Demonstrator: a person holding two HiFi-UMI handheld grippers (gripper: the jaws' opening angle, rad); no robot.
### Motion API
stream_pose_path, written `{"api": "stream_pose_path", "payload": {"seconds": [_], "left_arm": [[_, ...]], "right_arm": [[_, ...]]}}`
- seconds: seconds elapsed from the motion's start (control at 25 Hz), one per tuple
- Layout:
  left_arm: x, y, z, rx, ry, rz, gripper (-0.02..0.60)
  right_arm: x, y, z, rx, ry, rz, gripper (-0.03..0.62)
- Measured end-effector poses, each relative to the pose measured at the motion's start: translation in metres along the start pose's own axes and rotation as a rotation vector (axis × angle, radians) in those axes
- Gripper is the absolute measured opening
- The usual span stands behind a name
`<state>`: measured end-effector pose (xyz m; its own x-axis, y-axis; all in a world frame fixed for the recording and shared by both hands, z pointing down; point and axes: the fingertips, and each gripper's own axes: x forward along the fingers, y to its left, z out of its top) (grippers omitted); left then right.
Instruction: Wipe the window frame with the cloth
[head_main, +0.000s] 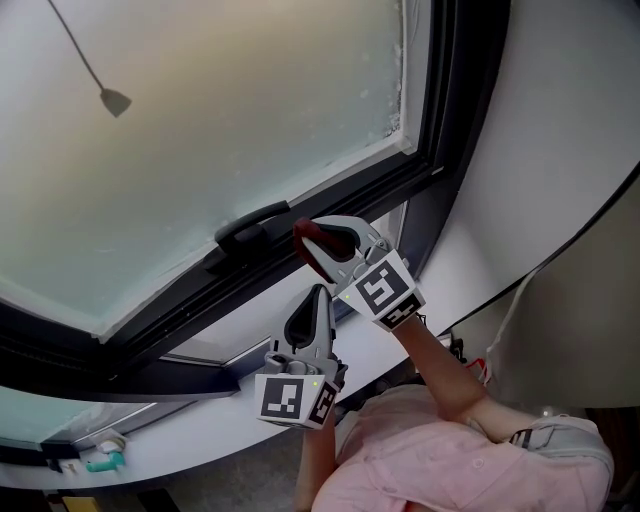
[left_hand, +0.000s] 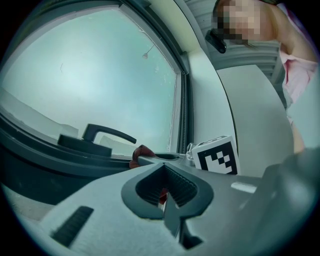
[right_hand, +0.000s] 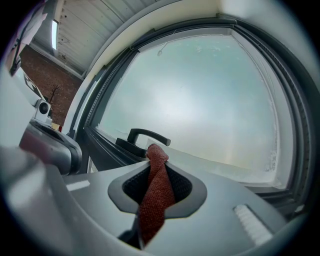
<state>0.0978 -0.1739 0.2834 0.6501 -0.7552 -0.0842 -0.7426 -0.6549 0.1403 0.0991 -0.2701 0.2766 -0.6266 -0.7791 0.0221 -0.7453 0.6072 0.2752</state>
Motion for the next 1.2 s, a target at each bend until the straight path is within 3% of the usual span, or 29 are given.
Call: {"api": "stream_pose_path", "payload": {"seconds": [0.8, 1.0, 1.2], "left_arm": [[0.043, -0.034, -0.006, 0.002, 0.007, -0.042, -0.003], [0.038, -0.028, -0.007, -0.005, -0.002, -0.018, -0.003], [0.028, -0.028, -0.006, -0.005, 0.009, 0.010, -0.003]], "right_arm": [[-0.026, -0.050, -0.017, 0.038, 0.013, -0.026, 0.061], [-0.019, -0.051, -0.014, 0.026, 0.019, -0.060, 0.061], [-0.020, -0.050, -0.013, 0.032, 0.043, 0.006, 0.061]]}}
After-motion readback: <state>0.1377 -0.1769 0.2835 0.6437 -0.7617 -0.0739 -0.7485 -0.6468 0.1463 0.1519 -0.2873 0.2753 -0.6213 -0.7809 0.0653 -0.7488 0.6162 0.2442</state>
